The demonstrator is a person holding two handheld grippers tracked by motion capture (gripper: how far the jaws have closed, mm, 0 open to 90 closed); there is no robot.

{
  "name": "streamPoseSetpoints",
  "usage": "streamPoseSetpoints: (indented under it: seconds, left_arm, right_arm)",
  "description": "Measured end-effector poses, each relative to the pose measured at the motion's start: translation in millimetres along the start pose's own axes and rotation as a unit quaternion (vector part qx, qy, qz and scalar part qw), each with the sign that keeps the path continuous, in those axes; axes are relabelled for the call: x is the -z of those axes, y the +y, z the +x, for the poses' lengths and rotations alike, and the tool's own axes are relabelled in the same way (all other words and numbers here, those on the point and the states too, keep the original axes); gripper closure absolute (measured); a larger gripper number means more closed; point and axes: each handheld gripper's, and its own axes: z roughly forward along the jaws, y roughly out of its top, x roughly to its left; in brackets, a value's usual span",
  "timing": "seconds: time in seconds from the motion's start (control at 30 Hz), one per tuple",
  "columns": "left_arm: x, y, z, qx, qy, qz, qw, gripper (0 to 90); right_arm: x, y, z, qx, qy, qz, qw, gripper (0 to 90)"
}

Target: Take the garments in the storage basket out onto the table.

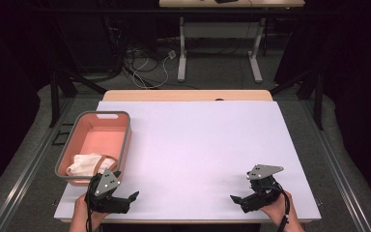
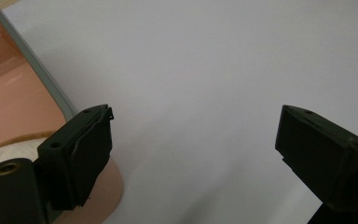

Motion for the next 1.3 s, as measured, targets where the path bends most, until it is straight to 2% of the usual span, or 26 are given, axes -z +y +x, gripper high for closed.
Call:
streamPoseSetpoints:
  seconds: [0.33, 0.83, 1.07, 1.13, 1.3]
  left_arm:
    - [0.2, 2.4, -0.4, -0.003, -0.008, 0.004, 1.0000, 10.8]
    - [4.7, 16.4, 10.3, -0.006, -0.022, 0.021, 0.9995, 10.9]
    - [7.7, 24.7, 18.4, -0.006, -0.026, 0.024, 0.9994, 10.9]
    - [8.6, 26.9, 22.4, -0.005, -0.037, 0.022, 0.9991, 10.9]
    - [9.2, 30.9, 34.7, 0.006, -0.042, 0.023, 0.9988, 10.9]
  right_arm:
    - [-0.8, -0.9, 0.3, 0.001, 0.001, -0.001, 1.0000, 0.0]
    - [-3.0, 1.3, 3.0, 0.004, 0.005, 0.000, 1.0000, 0.0]
    - [-4.5, 1.2, 4.1, 0.002, 0.009, 0.001, 1.0000, 0.0]
    - [-4.5, 1.1, 4.1, 0.002, 0.008, 0.002, 1.0000, 0.0]
    - [-4.8, 0.4, 3.5, 0.004, 0.004, 0.005, 1.0000, 0.4]
